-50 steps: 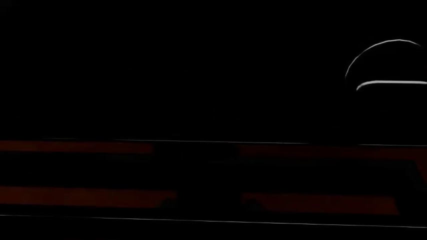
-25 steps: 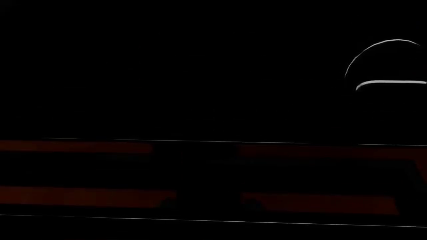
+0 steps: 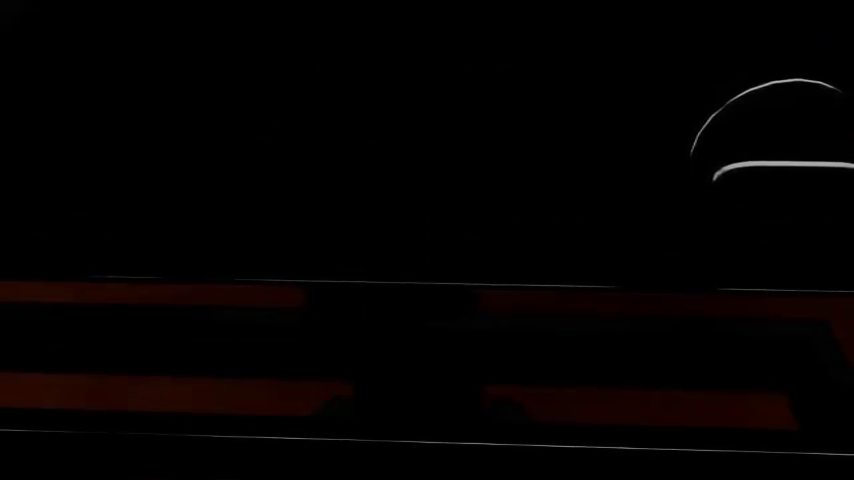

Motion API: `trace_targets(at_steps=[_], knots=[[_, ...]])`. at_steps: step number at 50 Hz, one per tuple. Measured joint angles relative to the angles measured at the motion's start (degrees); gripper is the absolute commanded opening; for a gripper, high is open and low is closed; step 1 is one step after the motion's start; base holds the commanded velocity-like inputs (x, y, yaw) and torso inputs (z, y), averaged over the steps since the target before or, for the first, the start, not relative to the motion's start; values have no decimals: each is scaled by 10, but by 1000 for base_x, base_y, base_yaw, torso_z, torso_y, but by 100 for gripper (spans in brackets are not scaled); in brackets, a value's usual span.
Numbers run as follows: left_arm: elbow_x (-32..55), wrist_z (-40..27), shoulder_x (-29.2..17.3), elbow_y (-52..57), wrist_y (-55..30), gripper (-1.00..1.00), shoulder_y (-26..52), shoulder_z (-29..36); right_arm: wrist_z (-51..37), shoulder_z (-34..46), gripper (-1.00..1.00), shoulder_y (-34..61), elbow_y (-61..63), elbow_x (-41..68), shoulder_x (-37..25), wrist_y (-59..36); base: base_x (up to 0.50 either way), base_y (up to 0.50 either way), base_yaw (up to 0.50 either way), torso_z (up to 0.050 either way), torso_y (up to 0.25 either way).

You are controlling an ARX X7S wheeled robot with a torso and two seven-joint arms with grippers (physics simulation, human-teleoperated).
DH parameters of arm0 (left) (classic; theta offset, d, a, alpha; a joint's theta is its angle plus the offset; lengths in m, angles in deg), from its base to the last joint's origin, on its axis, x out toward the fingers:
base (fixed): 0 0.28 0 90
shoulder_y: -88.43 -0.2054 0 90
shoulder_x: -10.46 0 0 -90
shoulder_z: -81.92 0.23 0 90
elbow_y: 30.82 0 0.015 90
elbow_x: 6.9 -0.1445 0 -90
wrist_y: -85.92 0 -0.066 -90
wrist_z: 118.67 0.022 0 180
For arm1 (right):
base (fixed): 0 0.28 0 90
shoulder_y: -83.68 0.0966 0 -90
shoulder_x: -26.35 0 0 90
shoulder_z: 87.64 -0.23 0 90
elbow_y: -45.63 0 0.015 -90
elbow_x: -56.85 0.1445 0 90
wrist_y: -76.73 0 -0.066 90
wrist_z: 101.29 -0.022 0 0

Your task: Pick the butter stick from the counter and place it in the microwave.

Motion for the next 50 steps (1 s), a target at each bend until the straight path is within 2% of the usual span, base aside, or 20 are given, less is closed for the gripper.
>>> trace_targets(at_steps=[21,41,50], knots=[[-23,17,3,-65,153,100,-2,-146,10,-14,100,-6,3,0,12,2,1,0,-1,0,0],[8,16,4,-74,326,100,-4,-168,13,-15,100,-7,3,-3,18,5,0,0,0,0,0],[28,20,4,-73,398,100,-4,-154,16,-16,100,-8,3,-5,22,6,0,0,0,0,0]])
